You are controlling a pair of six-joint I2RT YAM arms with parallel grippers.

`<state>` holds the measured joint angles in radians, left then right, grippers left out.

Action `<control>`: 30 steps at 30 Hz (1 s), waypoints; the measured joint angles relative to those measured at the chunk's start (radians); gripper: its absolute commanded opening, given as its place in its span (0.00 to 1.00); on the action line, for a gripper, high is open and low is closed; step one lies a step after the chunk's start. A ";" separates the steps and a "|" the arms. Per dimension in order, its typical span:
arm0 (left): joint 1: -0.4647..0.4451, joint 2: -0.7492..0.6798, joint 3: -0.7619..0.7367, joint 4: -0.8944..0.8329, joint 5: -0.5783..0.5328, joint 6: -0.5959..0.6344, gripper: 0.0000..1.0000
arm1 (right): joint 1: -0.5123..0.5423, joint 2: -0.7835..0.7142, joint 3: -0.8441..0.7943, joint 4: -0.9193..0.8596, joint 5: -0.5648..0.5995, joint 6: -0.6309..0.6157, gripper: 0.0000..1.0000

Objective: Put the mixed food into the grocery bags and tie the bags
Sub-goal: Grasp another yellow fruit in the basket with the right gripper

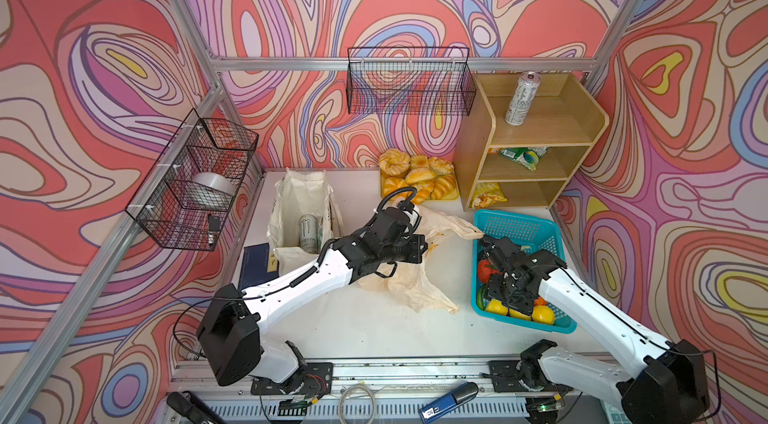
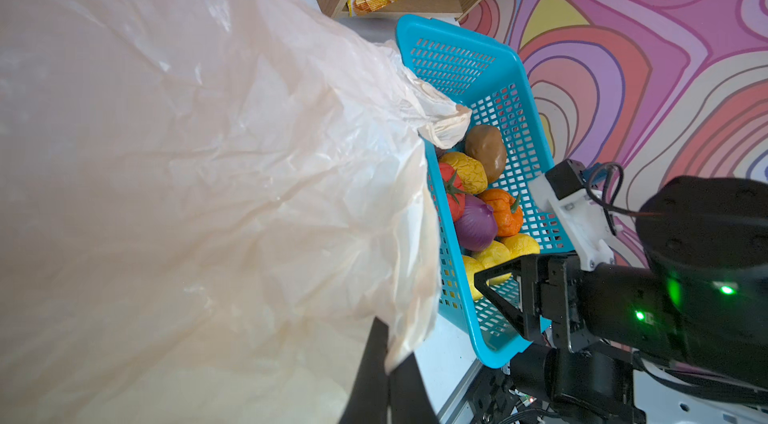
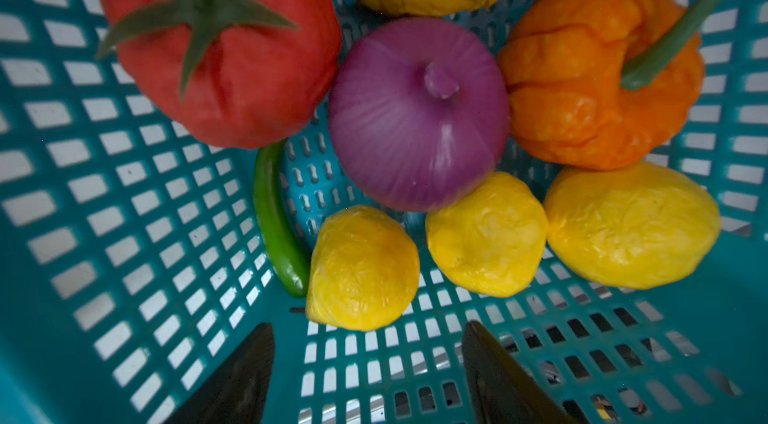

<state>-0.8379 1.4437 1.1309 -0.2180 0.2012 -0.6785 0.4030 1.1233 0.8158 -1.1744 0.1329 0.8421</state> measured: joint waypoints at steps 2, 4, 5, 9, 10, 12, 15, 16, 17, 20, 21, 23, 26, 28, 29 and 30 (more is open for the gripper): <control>0.000 0.000 -0.005 0.009 0.002 -0.003 0.00 | -0.023 0.030 -0.006 0.032 -0.019 -0.008 0.77; 0.000 0.000 -0.010 0.014 0.003 -0.006 0.00 | -0.037 0.061 -0.020 0.067 -0.040 -0.014 0.77; 0.000 0.000 -0.011 0.014 0.004 -0.007 0.00 | -0.042 0.078 -0.028 0.085 -0.053 -0.015 0.77; 0.000 0.000 -0.014 0.021 0.005 -0.007 0.00 | -0.045 0.128 -0.059 0.141 -0.095 -0.015 0.76; 0.000 0.000 -0.015 0.022 0.005 -0.007 0.00 | -0.047 0.132 -0.064 0.150 -0.102 -0.014 0.75; 0.000 0.000 -0.015 0.024 0.005 -0.007 0.00 | -0.049 0.137 -0.077 0.171 -0.117 -0.014 0.73; 0.000 0.000 -0.015 0.029 0.005 -0.007 0.00 | -0.050 0.137 -0.091 0.193 -0.132 -0.012 0.68; 0.000 0.000 -0.015 0.028 0.004 -0.008 0.00 | -0.050 0.137 -0.095 0.200 -0.135 -0.013 0.65; 0.000 0.000 -0.015 0.029 0.004 -0.008 0.00 | -0.050 0.136 -0.099 0.203 -0.137 -0.012 0.63; 0.000 0.000 -0.015 0.029 0.004 -0.009 0.00 | -0.051 0.126 -0.103 0.202 -0.139 -0.011 0.53; 0.000 0.000 -0.015 0.029 0.004 -0.011 0.00 | -0.051 0.118 -0.103 0.202 -0.139 -0.013 0.49; 0.000 0.000 -0.015 0.029 0.004 -0.014 0.00 | -0.055 0.086 -0.102 0.199 -0.136 -0.007 0.40; 0.000 0.000 -0.015 0.028 0.004 -0.014 0.00 | -0.057 0.032 -0.092 0.183 -0.129 -0.005 0.29; 0.000 0.000 -0.014 0.028 0.004 -0.014 0.00 | -0.057 -0.006 -0.073 0.164 -0.121 0.000 0.24; 0.000 0.000 -0.015 0.028 0.004 -0.014 0.00 | -0.058 -0.025 -0.058 0.155 -0.115 0.004 0.23; 0.000 0.000 -0.014 0.028 0.004 -0.014 0.00 | -0.058 -0.041 -0.043 0.146 -0.109 0.008 0.23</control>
<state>-0.8379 1.4433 1.1164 -0.1902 0.2050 -0.6930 0.3454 1.0824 0.7731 -1.0286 0.0235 0.8497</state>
